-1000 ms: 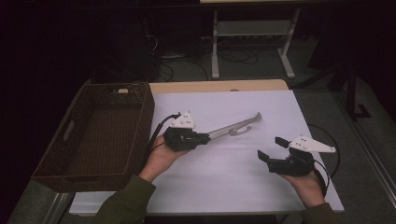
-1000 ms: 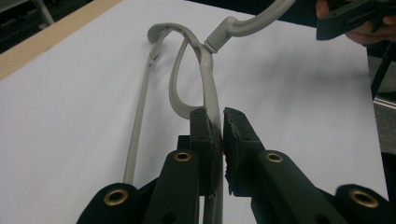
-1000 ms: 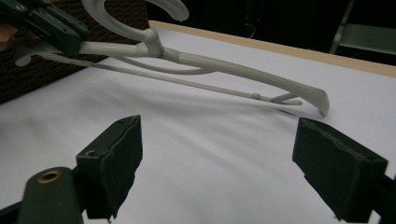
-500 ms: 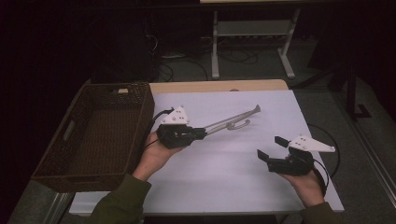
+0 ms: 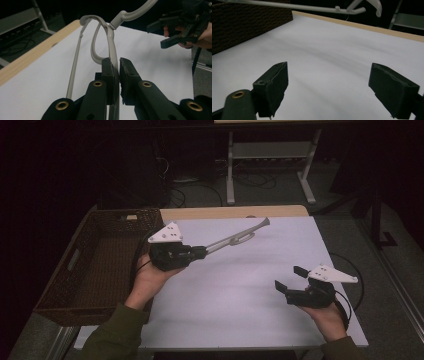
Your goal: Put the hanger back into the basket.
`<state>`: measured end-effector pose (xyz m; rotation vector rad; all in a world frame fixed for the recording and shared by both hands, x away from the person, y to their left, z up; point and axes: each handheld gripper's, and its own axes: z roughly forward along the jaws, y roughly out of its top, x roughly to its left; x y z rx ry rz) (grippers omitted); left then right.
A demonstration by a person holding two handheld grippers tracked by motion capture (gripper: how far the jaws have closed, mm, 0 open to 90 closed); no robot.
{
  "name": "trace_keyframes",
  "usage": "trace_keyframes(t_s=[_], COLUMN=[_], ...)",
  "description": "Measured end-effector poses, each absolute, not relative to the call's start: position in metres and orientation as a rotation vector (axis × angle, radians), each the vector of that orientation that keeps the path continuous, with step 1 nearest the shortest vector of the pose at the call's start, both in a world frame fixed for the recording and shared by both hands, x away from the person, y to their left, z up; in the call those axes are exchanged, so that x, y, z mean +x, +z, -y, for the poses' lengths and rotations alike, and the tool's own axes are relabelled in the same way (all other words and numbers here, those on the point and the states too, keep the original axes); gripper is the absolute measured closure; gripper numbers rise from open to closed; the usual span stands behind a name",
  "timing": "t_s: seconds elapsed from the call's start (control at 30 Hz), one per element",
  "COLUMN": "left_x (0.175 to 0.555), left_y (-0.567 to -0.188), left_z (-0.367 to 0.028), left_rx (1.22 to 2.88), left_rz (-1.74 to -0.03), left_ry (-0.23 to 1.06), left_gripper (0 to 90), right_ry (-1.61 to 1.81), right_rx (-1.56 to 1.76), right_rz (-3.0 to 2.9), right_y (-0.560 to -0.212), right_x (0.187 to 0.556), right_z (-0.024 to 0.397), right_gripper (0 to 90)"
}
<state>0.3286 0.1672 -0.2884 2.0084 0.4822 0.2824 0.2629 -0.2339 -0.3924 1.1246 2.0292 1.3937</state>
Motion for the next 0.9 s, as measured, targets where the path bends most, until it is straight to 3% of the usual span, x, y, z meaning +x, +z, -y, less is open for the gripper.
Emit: trace_keyframes(t_s=[0.9], left_x=[0.311], left_y=[-0.251], left_z=[-0.314], left_rx=[1.862], left_rz=[-0.706], left_ry=[0.458], left_gripper=[82.9], right_ry=[1.386], right_rx=[1.124], right_rz=[-2.033], right_y=[-0.394], right_x=[0.265], right_z=[0.232], right_gripper=[15.3])
